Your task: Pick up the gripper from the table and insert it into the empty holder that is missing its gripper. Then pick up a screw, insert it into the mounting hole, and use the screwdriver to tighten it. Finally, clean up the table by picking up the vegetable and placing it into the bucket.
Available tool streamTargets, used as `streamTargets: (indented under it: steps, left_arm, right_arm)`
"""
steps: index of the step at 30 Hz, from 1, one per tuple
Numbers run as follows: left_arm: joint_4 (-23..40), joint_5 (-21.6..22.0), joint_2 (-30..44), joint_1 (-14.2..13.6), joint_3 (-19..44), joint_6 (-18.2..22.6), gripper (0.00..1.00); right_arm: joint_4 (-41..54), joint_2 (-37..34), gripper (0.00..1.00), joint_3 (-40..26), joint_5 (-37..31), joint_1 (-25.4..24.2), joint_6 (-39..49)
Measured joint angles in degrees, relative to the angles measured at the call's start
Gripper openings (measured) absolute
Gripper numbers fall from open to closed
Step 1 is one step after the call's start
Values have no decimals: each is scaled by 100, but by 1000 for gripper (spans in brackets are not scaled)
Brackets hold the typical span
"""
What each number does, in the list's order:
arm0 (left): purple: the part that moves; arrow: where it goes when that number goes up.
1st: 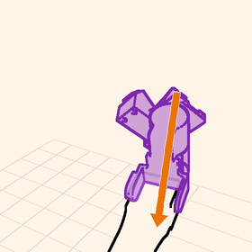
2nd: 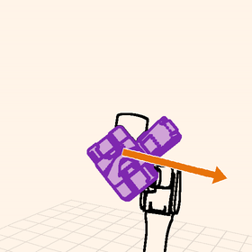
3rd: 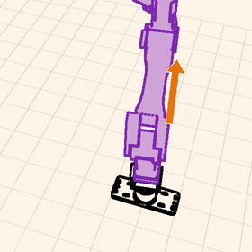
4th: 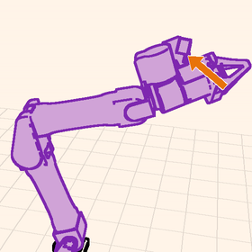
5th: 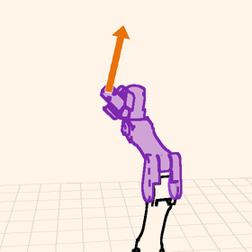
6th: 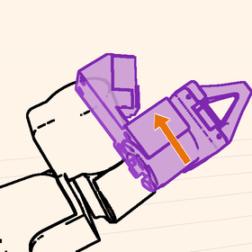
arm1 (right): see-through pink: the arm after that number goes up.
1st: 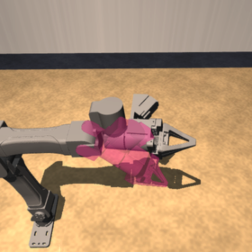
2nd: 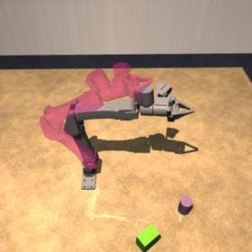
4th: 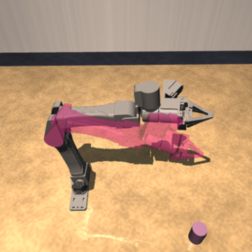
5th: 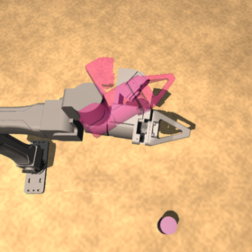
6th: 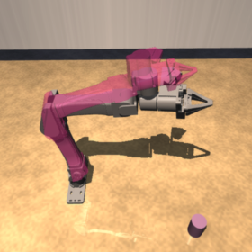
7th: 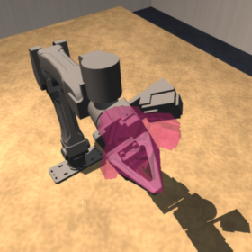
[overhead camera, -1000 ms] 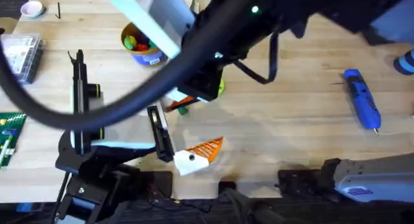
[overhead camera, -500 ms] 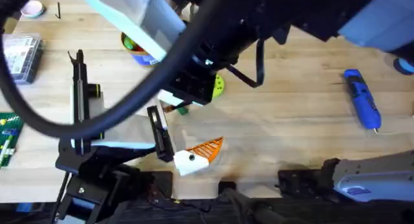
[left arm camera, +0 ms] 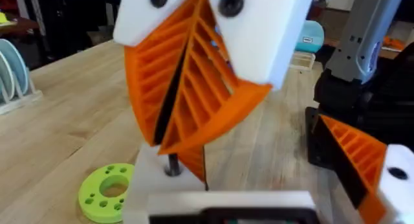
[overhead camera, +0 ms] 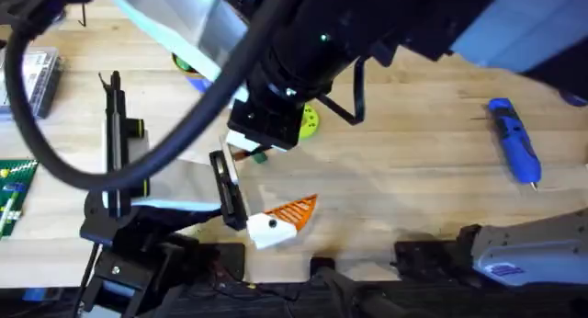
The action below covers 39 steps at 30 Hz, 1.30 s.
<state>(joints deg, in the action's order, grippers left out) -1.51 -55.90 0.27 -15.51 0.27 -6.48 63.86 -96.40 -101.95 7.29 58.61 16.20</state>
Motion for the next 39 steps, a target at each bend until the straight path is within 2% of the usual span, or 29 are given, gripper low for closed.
streamTargets:
  steps: [19, 39]
  left_arm:
    - [-23, 15, 2, 0, 0, 4, 993]
    - [-45, 15, 2, 0, 0, 7, 993]
  right_arm:
    - [31, -9, 6, 0, -262, 22, 13]
    - [-27, -9, 6, 33, -89, 22, 14]
